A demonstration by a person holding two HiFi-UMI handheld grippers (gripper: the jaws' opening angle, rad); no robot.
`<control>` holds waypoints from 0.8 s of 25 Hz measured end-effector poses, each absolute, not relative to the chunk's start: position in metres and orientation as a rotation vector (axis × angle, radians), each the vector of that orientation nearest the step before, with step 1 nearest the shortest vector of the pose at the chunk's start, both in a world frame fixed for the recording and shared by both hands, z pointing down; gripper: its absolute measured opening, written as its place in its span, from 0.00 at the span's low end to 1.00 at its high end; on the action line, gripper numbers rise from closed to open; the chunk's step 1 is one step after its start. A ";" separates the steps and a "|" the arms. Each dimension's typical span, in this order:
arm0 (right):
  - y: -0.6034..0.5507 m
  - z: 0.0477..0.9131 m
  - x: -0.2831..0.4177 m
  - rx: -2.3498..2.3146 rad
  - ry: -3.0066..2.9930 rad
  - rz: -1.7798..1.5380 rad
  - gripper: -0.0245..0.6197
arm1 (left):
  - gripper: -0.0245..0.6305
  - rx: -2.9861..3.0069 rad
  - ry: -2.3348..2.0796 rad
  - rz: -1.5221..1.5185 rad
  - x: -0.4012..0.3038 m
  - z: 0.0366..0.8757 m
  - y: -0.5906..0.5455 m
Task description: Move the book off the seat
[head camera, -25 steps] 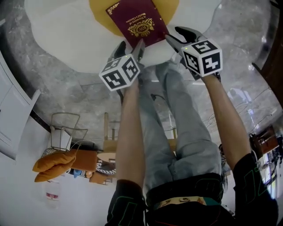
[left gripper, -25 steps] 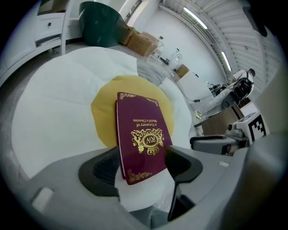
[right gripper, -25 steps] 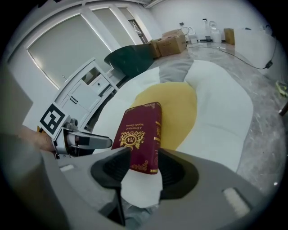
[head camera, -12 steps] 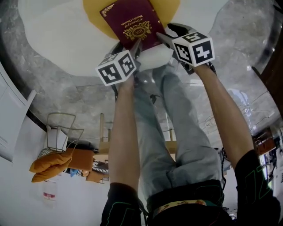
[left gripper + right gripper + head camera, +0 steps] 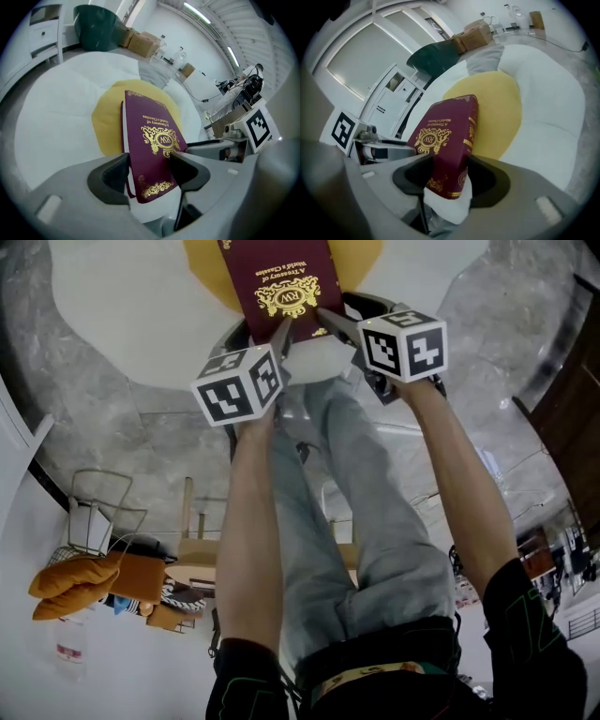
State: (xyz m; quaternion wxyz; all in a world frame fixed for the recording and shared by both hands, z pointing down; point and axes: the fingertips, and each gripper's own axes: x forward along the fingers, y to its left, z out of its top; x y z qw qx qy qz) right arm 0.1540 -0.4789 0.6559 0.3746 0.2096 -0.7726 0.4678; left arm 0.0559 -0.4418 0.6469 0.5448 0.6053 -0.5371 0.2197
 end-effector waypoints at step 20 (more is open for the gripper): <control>-0.391 0.450 0.031 0.288 -2.364 0.737 0.36 | 0.47 1.463 -1.780 0.212 -0.054 0.441 -0.322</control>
